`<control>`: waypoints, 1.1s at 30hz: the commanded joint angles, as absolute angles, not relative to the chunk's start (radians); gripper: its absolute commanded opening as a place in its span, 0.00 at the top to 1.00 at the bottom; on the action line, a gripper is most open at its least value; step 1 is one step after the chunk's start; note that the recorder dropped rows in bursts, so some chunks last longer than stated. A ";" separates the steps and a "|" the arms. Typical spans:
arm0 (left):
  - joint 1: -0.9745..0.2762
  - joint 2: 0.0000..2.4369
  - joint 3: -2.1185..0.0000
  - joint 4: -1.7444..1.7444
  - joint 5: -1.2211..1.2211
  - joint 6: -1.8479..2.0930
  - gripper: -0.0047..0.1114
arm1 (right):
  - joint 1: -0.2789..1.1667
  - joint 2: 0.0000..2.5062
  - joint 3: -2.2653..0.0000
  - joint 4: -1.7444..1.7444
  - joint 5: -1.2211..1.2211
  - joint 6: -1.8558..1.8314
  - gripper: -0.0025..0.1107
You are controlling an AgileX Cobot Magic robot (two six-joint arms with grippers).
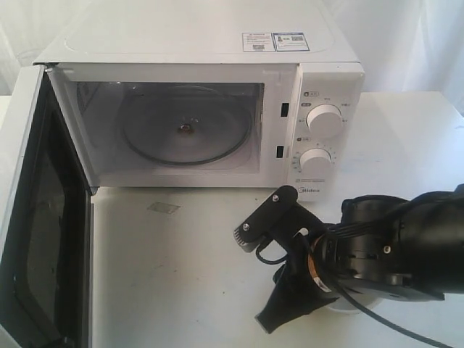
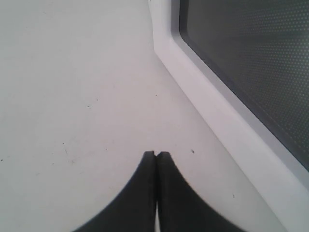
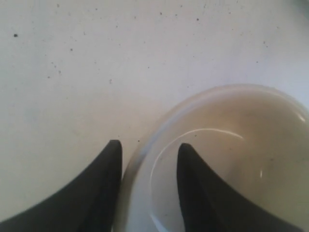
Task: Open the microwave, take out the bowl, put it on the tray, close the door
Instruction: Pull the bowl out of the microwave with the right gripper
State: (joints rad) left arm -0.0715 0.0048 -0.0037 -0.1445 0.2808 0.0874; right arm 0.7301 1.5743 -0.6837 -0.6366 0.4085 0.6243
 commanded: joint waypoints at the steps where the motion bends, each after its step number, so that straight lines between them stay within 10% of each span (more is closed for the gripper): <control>1: -0.072 0.000 0.000 -0.155 0.279 0.087 0.96 | 0.725 1.517 -0.700 -0.653 0.417 0.628 0.65; 19: -0.072 0.000 0.000 -0.155 0.279 0.087 0.96 | 0.754 1.190 -0.720 -0.521 0.328 0.620 0.67; 28: -0.072 0.000 0.000 -0.155 0.279 0.087 0.96 | 0.827 1.188 -0.543 -0.556 -0.218 0.601 0.98; 33: -0.072 0.000 0.000 -0.155 0.279 0.087 0.96 | 0.828 1.188 -0.464 -0.556 -0.366 0.601 0.98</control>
